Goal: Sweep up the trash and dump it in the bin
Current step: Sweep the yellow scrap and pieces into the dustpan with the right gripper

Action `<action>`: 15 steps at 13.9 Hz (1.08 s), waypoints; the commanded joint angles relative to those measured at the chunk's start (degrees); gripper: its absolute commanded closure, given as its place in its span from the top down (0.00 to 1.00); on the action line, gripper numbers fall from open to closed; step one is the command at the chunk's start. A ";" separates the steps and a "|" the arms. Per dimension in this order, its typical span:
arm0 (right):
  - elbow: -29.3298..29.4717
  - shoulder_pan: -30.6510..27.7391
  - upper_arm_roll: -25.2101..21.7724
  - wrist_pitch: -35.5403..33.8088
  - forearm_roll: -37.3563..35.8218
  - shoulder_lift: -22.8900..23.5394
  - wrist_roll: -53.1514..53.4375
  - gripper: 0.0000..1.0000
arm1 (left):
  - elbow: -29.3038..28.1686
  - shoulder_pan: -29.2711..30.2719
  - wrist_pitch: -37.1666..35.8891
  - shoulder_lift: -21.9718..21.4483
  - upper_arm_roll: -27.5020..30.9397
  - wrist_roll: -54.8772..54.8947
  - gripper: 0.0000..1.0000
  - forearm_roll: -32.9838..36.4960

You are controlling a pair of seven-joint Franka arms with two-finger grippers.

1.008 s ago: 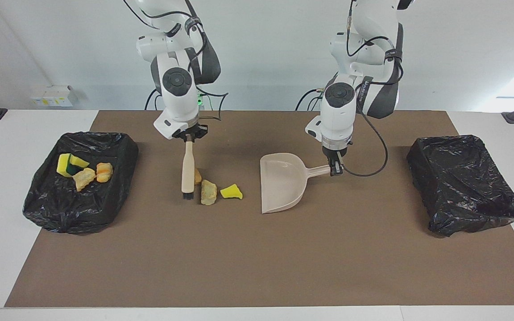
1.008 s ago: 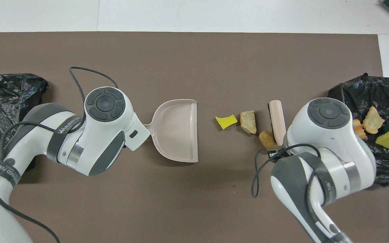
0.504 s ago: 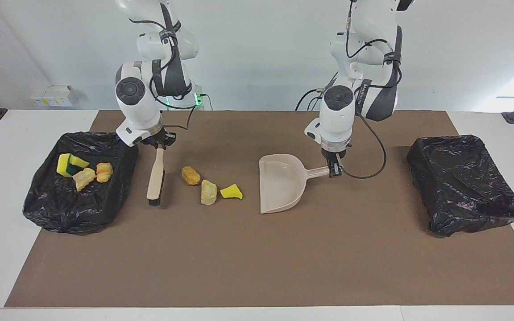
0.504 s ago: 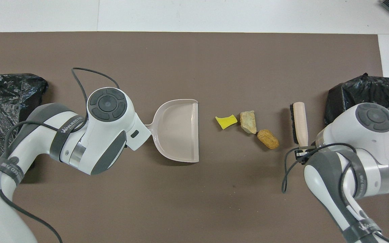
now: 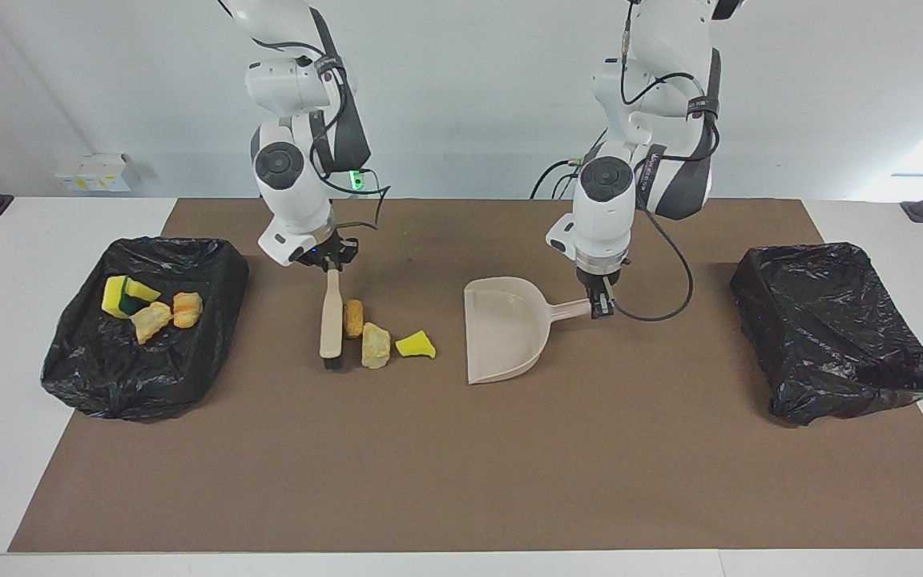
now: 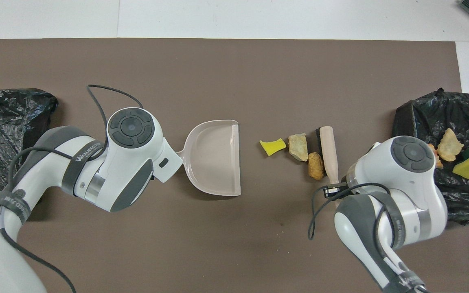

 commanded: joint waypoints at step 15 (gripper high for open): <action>14.69 18.36 0.38 2.66 20.25 12.12 13.36 0.00 | -2.35 -0.68 1.98 -0.84 0.27 -2.60 0.00 0.64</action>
